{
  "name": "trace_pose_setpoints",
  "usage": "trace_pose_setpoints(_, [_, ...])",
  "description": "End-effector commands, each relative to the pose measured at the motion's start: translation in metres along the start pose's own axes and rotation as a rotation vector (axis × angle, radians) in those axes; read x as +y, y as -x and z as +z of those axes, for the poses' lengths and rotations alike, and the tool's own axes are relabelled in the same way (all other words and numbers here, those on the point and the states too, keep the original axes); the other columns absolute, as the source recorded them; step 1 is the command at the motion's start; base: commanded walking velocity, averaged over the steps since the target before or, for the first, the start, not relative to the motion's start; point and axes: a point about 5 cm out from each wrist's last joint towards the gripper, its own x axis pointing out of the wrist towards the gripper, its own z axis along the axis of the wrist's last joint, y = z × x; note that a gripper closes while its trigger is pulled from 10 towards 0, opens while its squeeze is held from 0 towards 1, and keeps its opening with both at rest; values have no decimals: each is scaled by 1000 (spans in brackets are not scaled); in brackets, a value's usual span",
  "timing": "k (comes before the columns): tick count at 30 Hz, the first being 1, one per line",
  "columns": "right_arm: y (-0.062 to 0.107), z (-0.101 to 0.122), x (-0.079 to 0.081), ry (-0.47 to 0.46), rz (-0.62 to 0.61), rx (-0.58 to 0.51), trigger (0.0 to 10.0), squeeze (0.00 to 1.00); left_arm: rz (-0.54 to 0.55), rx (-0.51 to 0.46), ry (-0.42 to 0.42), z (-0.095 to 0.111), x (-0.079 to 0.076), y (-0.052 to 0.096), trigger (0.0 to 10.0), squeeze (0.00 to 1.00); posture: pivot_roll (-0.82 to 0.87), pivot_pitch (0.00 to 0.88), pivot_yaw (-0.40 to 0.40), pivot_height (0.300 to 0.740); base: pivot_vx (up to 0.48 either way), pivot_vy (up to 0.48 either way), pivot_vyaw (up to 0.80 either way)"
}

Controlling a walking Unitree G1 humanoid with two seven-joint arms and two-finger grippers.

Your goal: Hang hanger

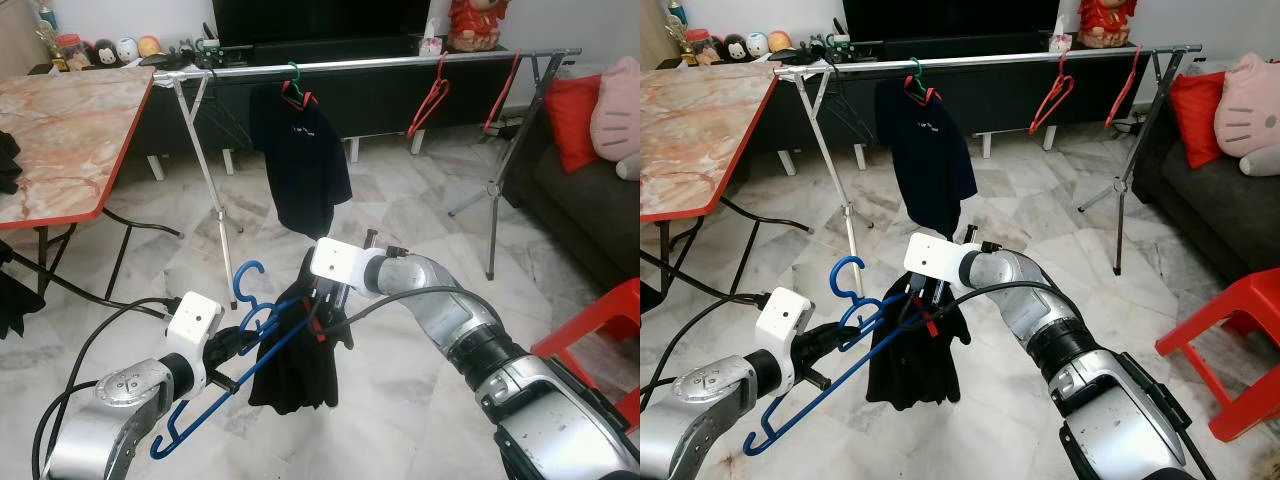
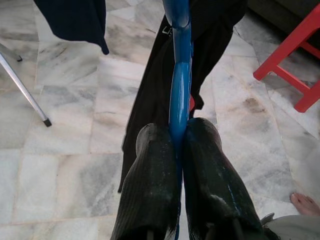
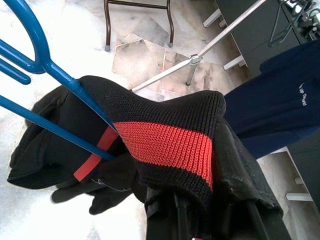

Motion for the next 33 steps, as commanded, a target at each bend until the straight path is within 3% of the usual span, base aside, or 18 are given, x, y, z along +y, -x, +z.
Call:
trace_pose_setpoints(1, [1,10,-5,13,-11,-42,10000,0,15,-20,-16,4,3,1,10000,0,-84,0,6,740,0,0,0])
trace_pose_setpoints(7, [1,10,-5,13,-11,-42,10000,0,15,-20,-16,4,3,1,10000,0,-84,0,6,740,0,0,0])
trace_pose_setpoints(8, [-4,17,6,-30,-11,-50,10000,0,171,-51,3,11,15,-6,10000,0,-79,0,-1,740,0,0,0])
trace_pose_setpoints(9, [-4,17,6,-30,-11,-50,10000,0,171,-51,3,11,15,-6,10000,0,-79,0,-1,740,0,0,0])
trace_pose_setpoints(12, [-9,26,16,-92,-17,-56,10000,0,304,-67,13,17,24,-11,10000,0,-78,0,-2,740,0,0,0])
trace_pose_setpoints(20, [-9,25,17,-95,-20,-46,10000,0,263,-111,28,26,21,-9,10000,0,-75,0,-4,740,0,0,0])
trace_pose_setpoints(23, [-8,28,19,-95,-15,-52,10000,0,187,-125,32,27,13,-9,10000,0,-75,0,-4,740,0,0,0])
trace_pose_setpoints(24, [-8,29,18,-78,-19,-65,10000,0,113,-125,29,26,6,-7,10000,0,-75,0,-4,740,0,0,0])
trace_pose_setpoints(33, [-7,29,13,-49,-26,-65,10000,0,-4,-88,17,20,-5,-4,10000,0,-78,0,-3,740,0,0,0])
